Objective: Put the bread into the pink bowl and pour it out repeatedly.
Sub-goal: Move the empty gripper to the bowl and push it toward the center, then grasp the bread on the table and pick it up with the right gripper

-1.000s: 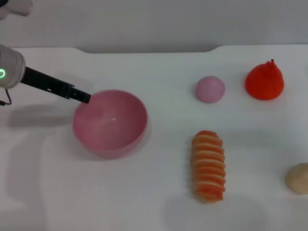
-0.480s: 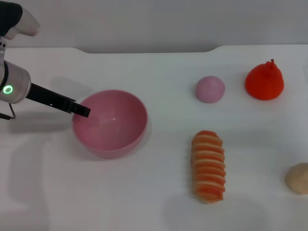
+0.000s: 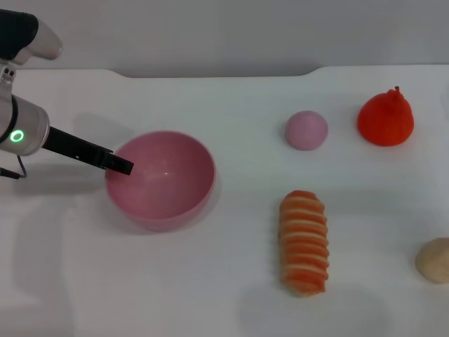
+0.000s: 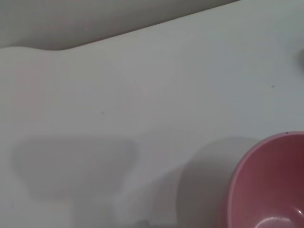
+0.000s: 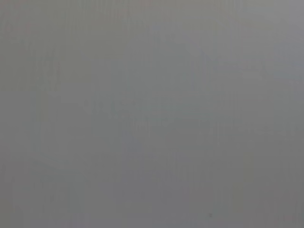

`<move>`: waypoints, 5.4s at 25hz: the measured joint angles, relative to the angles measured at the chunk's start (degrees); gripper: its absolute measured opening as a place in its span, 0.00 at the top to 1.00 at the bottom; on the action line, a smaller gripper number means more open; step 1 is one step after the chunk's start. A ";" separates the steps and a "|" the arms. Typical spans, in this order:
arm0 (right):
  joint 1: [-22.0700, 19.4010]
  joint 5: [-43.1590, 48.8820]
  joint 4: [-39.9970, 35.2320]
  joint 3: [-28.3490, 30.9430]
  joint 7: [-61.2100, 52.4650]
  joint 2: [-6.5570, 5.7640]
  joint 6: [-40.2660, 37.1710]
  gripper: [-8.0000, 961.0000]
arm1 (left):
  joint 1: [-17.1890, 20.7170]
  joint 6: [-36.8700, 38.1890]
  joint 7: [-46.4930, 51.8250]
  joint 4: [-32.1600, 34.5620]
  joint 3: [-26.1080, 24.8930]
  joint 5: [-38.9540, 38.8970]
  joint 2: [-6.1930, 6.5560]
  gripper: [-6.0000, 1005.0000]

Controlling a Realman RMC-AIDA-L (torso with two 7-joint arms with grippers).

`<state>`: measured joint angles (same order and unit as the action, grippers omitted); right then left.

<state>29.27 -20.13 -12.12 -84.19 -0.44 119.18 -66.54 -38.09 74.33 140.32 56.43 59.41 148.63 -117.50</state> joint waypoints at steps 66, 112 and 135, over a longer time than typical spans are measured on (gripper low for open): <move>0.73 1.43 -5.37 -0.95 -4.23 -0.39 12.75 0.27 | 0.20 -2.70 0.78 1.95 -2.12 -0.10 0.22 0.95; 20.31 -22.19 -68.96 20.12 36.06 -4.78 160.26 0.28 | 1.14 -4.44 -1.25 2.24 -2.99 0.00 0.14 0.95; 29.48 -20.79 -40.03 13.38 35.91 -1.89 165.78 0.28 | -0.50 -4.17 -2.76 1.75 -2.90 -0.34 -0.15 0.95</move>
<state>58.74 -40.92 -52.14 -70.81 35.47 117.29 99.23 -38.59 70.16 137.56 58.18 56.51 148.30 -117.65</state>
